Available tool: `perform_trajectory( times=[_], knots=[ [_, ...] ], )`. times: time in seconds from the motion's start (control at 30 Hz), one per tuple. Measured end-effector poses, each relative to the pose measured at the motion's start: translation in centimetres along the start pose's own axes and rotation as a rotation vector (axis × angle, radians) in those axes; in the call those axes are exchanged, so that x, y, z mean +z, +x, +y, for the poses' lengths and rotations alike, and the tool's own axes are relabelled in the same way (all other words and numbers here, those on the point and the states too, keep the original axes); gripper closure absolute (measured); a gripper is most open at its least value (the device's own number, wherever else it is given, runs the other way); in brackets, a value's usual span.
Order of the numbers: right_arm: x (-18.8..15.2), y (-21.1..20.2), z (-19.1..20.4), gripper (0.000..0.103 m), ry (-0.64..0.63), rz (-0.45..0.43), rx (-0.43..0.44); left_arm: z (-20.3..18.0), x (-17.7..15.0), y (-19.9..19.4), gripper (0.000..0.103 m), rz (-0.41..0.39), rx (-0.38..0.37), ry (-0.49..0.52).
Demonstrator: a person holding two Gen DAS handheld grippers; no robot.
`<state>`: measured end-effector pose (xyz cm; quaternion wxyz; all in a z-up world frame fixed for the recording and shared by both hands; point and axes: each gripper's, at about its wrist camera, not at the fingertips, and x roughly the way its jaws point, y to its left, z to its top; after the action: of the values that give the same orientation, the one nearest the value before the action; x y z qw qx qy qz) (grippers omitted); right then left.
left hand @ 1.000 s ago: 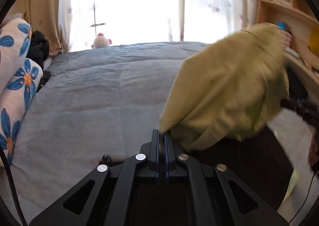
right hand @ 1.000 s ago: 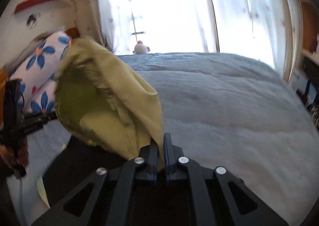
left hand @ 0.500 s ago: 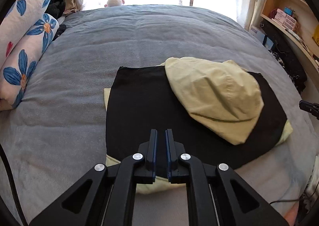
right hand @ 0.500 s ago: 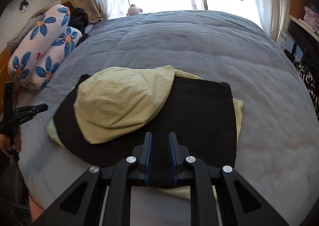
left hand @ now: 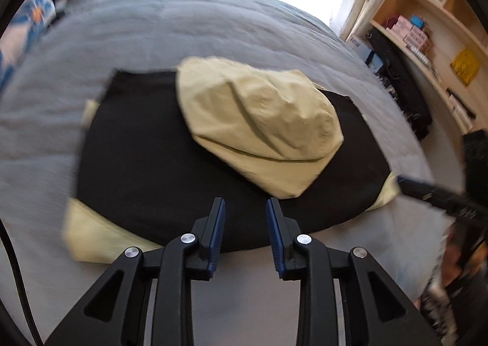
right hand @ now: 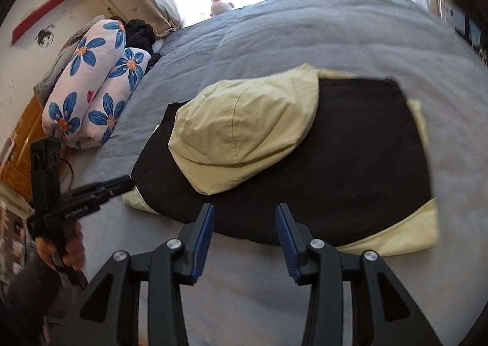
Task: Fold large clothes
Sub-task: 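Press and smooth the yellow hood flat on the bundle with both tools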
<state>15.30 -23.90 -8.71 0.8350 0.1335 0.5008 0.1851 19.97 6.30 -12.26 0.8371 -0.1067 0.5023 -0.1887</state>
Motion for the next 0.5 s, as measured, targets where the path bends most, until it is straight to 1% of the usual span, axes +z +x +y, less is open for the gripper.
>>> perform_trajectory(
  times=[0.1, 0.23, 0.27, 0.43, 0.47, 0.5],
  knots=[
    [0.1, 4.0, -1.0, 0.061, 0.072, 0.026, 0.032, 0.4, 0.2, 3.0, 0.077, -0.003, -0.070, -0.040],
    [0.2, 8.2, -2.6, 0.061, 0.155, 0.042, 0.066, 1.1, 0.7, 5.9, 0.077, -0.014, -0.125, -0.082],
    [0.3, 9.0, -2.9, 0.061, 0.172, 0.043, 0.077, 1.2, 0.9, 6.4, 0.077, -0.017, -0.139, -0.093],
    [0.8, 10.9, -3.5, 0.061, 0.232, 0.011, 0.206, 1.5, 1.2, 7.9, 0.077, -0.050, -0.222, -0.125],
    [0.9, 11.1, -3.6, 0.061, 0.243, -0.003, 0.214, 1.5, 1.2, 8.0, 0.077, -0.061, -0.223, -0.127],
    [1.0, 11.3, -3.6, 0.061, 0.245, -0.017, 0.193, 1.4, 1.1, 8.3, 0.078, -0.066, -0.218, -0.131]
  ],
)
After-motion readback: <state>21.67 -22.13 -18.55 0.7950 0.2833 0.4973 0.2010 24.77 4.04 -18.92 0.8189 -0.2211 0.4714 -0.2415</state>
